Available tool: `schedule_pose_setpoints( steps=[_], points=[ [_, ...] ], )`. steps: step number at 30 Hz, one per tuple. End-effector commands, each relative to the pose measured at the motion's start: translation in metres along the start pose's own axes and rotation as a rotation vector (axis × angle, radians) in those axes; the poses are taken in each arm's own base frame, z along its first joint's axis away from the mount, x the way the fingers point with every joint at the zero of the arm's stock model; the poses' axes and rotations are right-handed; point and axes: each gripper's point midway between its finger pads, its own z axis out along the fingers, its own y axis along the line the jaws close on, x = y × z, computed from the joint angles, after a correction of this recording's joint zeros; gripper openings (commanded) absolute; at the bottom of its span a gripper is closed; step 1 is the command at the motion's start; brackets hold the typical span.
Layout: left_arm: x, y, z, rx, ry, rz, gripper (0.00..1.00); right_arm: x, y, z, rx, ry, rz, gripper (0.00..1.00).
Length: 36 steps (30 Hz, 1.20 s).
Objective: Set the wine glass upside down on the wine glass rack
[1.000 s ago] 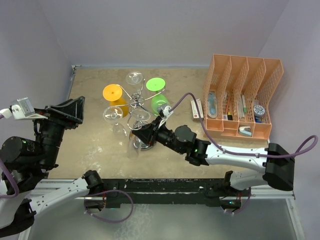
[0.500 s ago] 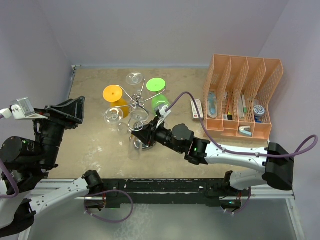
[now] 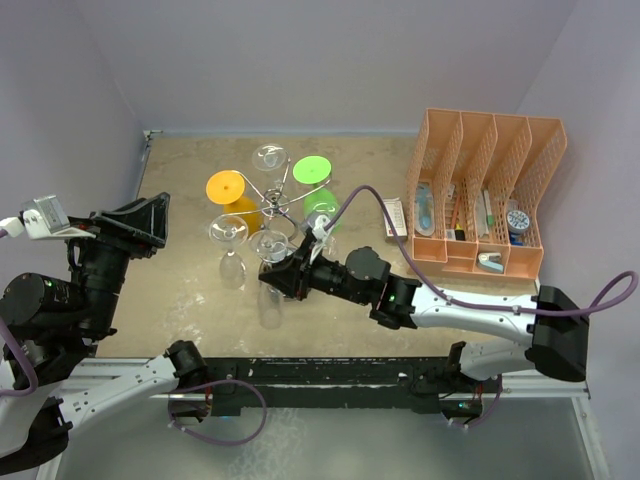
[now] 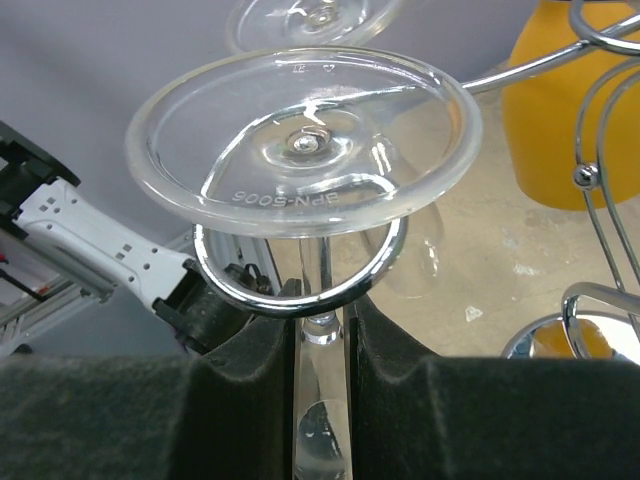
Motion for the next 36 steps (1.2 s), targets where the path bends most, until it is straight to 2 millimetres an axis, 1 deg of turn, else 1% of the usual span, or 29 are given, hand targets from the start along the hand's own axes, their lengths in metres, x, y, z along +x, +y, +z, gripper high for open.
schedule_pose_setpoints(
  steps=[1, 5, 10, 13, 16, 19, 28, 36],
  points=[
    [-0.004, -0.003, 0.0, 0.01, -0.005, -0.018, 0.52, -0.051, 0.03, -0.007, -0.116, -0.147, -0.036, 0.0],
    [-0.004, -0.003, 0.0, 0.009, -0.007, -0.018, 0.52, -0.053, 0.031, -0.012, -0.12, -0.165, -0.036, 0.0],
    [-0.004, -0.004, 0.001, 0.01, -0.005, -0.017, 0.52, -0.054, 0.027, -0.017, -0.107, -0.184, -0.031, 0.0],
    [-0.004, -0.004, 0.001, 0.01, -0.005, -0.016, 0.52, -0.055, 0.022, -0.019, -0.075, -0.195, -0.015, 0.0],
    [-0.003, -0.004, 0.001, 0.011, -0.004, -0.016, 0.52, -0.056, 0.012, -0.021, -0.025, -0.217, 0.002, 0.0],
    [-0.003, -0.004, 0.001, 0.011, -0.003, -0.016, 0.52, -0.061, 0.007, -0.022, 0.002, -0.247, 0.025, 0.0],
    [-0.002, -0.004, 0.001, 0.01, 0.0, -0.018, 0.52, -0.046, -0.002, -0.012, 0.048, -0.188, 0.022, 0.0],
    [-0.001, -0.003, 0.001, 0.002, 0.003, -0.026, 0.53, -0.043, -0.004, -0.01, 0.052, -0.176, 0.012, 0.11]
  ],
)
